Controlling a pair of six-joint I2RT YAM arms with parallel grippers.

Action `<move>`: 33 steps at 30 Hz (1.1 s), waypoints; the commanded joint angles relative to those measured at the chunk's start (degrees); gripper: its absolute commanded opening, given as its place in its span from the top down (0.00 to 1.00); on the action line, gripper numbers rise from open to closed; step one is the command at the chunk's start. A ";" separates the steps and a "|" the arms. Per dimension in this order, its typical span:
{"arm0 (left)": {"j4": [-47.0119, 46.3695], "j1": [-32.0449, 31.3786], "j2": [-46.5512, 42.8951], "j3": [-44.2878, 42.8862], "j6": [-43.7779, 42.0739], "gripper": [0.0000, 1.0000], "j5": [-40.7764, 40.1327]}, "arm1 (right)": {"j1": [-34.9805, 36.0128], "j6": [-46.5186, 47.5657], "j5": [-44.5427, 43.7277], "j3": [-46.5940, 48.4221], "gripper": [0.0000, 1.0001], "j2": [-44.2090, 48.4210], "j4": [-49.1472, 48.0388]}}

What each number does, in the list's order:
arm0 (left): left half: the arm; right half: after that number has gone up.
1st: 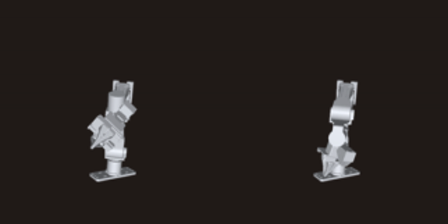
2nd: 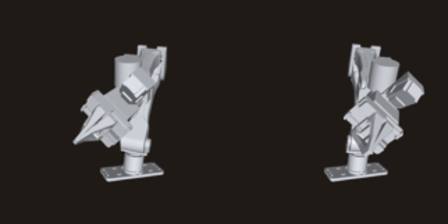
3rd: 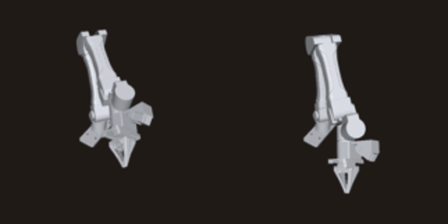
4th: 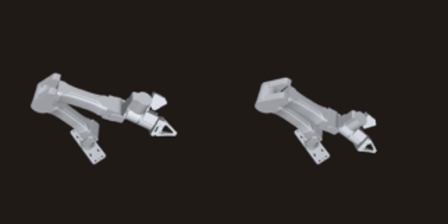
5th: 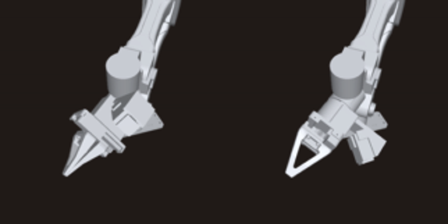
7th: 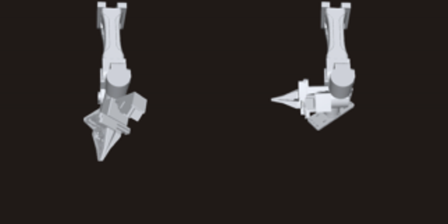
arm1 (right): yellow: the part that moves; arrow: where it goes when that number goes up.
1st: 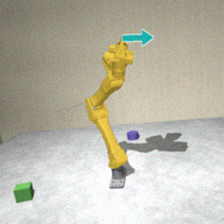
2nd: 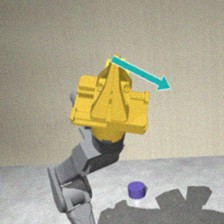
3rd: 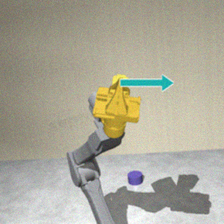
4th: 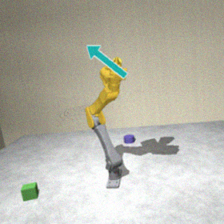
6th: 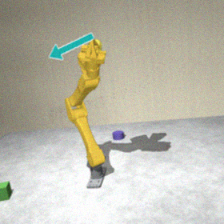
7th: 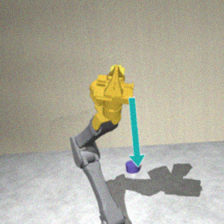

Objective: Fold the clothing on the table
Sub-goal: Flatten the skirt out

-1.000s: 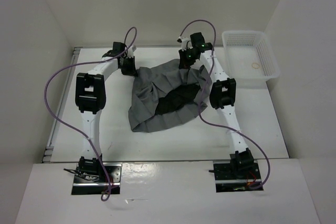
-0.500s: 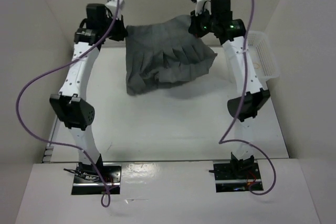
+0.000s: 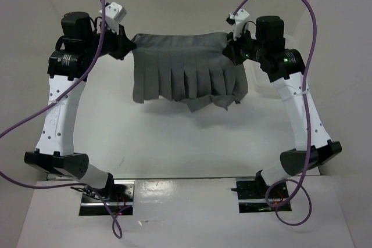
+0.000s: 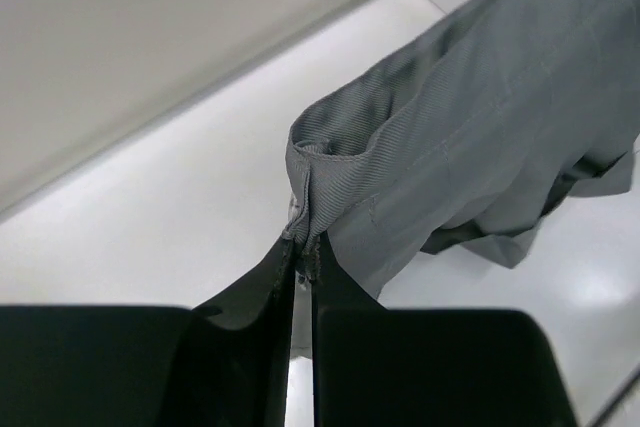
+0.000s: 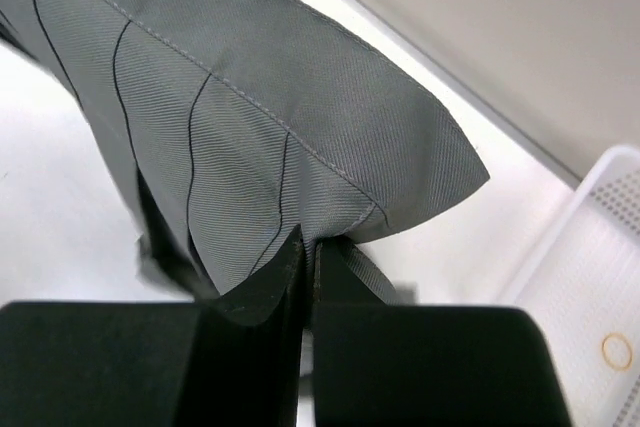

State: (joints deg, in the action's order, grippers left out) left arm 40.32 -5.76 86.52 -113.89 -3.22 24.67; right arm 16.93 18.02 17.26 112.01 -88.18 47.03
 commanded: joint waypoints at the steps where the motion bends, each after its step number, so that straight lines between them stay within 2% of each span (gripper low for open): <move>1: 1.77 1.19 -4.51 4.01 -4.33 0.93 3.61 | -3.30 2.28 -3.47 -4.86 1.00 6.87 -2.82; 4: 5.99 1.19 -8.20 6.04 -7.31 0.91 7.40 | -6.28 4.38 7.84 -6.10 1.00 11.18 2.77; 5: 8.61 1.19 -9.08 6.74 -9.32 0.90 10.20 | -7.34 6.91 15.80 -6.10 1.00 12.93 4.37; 7: 10.74 0.32 -11.19 7.97 -11.27 0.87 12.07 | -8.75 9.74 21.30 -6.10 1.00 13.56 7.97; 9: 11.36 -0.83 -11.20 9.03 -12.33 0.86 10.50 | -8.75 7.40 18.27 -8.99 1.00 13.56 5.11; 11: 11.36 -1.35 -7.10 9.03 -12.33 0.86 6.74 | -8.75 4.23 11.96 -12.06 1.00 11.99 -1.45; 12: 11.36 -1.97 -5.07 9.03 -10.94 0.89 4.01 | -8.75 1.87 5.31 -12.86 1.00 9.89 -3.59; 14: 10.66 -2.50 1.94 6.07 -9.00 0.96 -1.61 | -8.75 0.09 -0.35 -13.39 1.00 7.51 -8.76; 15: 10.66 -2.50 4.42 4.65 -7.08 0.98 -6.86 | -8.75 -1.92 -5.95 -13.39 1.00 5.06 -10.27; 17: 10.05 -2.50 10.12 1.40 -5.31 1.00 -10.76 | -8.75 -4.21 -10.99 -10.33 1.00 2.68 -13.43; 20: 8.90 -3.64 13.84 -6.15 -0.74 1.00 -18.76 | -8.75 -8.52 -19.08 -3.92 1.00 -1.28 -14.77; 21: 7.86 -4.34 13.85 -8.35 0.75 1.00 -23.82 | -8.75 -9.57 -21.97 -2.07 1.00 -1.99 -14.77; 24: 7.15 -4.87 12.54 -14.60 4.45 1.00 -27.38 | -8.75 -12.57 -22.89 1.29 1.00 -1.39 -13.90; 26: 7.15 -4.88 9.12 -15.40 0.08 1.00 -19.36 | -8.75 -7.41 -10.90 -0.03 1.00 2.47 -8.84; 27: 9.23 -4.88 7.36 -14.01 -2.72 1.00 -12.87 | -8.75 -4.25 -3.79 -0.73 1.00 4.05 -5.40; 28: 9.95 -5.48 3.26 -12.34 -6.67 1.00 -1.49 | -8.75 1.96 9.42 -1.52 1.00 7.55 -2.15; 29: 9.96 -6.10 1.21 -10.15 -8.36 0.98 3.15 | -8.75 4.37 14.77 -2.31 1.00 9.33 0.58; 30: 13.44 -6.63 -0.28 -7.60 -10.38 0.95 7.72 | -8.75 7.70 19.52 -2.84 1.00 10.56 8.09; 31: 15.30 -6.63 -2.04 -7.06 -13.10 0.93 14.12 | -8.75 14.17 26.18 -2.85 1.00 12.14 12.00; 32: 20.11 -6.63 -2.06 -7.05 -15.12 0.93 16.18 | -9.45 16.84 28.25 -2.85 1.00 12.68 15.17; 33: 22.68 -6.63 -2.06 -7.66 -17.49 0.93 17.94 | -9.46 20.44 29.84 -2.85 1.00 12.68 22.34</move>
State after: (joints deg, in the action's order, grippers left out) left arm 53.49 -12.51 86.70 -121.73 -11.09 28.93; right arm 8.45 23.83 32.12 107.42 -79.96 52.31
